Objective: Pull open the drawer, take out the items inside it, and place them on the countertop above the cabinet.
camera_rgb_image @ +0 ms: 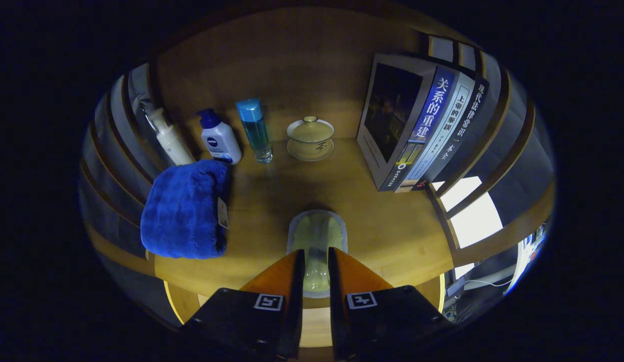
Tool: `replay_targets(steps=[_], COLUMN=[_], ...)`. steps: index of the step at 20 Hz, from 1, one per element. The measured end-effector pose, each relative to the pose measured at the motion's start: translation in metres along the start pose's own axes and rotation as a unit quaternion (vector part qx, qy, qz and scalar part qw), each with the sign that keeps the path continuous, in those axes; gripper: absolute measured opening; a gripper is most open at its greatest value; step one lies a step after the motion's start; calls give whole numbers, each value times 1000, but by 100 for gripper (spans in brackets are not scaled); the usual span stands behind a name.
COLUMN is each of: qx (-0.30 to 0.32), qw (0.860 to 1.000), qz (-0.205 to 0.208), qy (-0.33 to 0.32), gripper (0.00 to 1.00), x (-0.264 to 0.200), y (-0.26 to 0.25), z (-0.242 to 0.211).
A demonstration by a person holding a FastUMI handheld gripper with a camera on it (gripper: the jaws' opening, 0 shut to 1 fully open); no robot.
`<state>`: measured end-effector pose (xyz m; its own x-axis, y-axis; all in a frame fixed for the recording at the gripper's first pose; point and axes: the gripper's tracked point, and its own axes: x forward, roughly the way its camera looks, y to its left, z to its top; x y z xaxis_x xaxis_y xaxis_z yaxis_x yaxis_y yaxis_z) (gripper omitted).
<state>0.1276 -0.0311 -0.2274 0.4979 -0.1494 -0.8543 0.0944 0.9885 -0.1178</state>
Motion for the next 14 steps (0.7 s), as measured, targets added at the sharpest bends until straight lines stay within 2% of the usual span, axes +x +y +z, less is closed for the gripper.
replay_targets(steps=[1, 6, 11, 14], qx=[2, 8, 28, 15], qw=[1000, 999, 995, 991], qz=[2, 13, 16, 21], qy=[-7, -46, -99, -131], gripper=[33, 76, 99, 99], x=[-2, -19, -45, -63], y=[1, 6, 11, 12], z=[0, -5, -16, -26])
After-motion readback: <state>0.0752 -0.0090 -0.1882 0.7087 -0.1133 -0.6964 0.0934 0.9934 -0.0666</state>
